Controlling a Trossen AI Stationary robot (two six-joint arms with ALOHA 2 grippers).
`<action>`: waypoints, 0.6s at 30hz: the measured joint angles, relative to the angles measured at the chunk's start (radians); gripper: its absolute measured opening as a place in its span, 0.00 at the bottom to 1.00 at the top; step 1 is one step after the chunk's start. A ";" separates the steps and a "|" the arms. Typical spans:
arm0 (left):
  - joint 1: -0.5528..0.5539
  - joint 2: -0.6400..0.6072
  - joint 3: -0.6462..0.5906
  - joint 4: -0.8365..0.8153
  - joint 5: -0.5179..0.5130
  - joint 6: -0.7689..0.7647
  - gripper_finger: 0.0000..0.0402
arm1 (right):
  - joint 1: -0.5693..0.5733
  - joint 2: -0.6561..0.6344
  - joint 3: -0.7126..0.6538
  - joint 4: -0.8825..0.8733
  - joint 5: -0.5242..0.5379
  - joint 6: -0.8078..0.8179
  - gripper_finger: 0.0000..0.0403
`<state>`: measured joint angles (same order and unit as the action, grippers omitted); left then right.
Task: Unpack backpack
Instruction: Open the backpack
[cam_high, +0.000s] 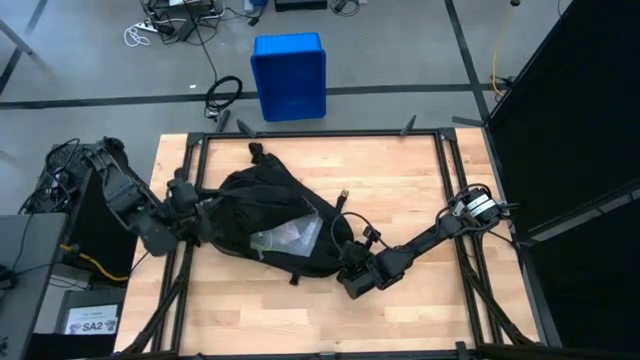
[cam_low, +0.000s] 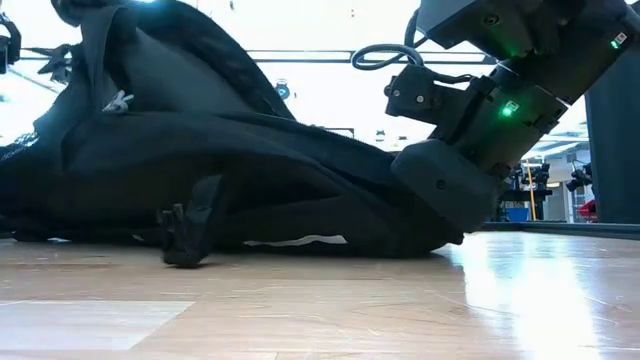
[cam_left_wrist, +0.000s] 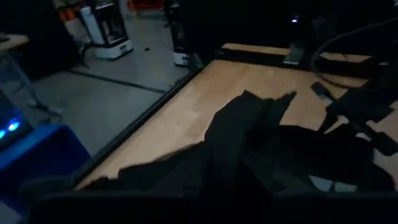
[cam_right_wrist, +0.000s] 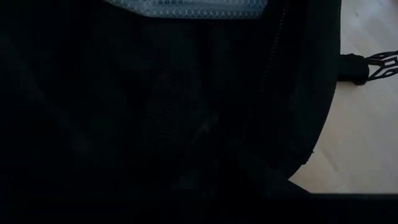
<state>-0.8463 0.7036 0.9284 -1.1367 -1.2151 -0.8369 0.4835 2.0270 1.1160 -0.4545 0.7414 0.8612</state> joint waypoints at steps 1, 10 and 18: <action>0.000 0.000 0.022 0.016 0.003 0.047 0.15 | 0.000 0.000 0.000 0.002 0.000 0.000 0.00; 0.000 0.000 0.145 0.325 -0.075 0.557 0.33 | -0.001 0.000 0.000 0.006 -0.001 0.001 0.00; 0.026 0.152 0.079 0.745 0.126 0.885 0.46 | -0.008 0.000 0.000 0.010 -0.003 0.001 0.00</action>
<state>-0.8206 0.8561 1.0075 -0.3919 -1.0896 0.0481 0.4756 2.0270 1.1156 -0.4446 0.7385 0.8619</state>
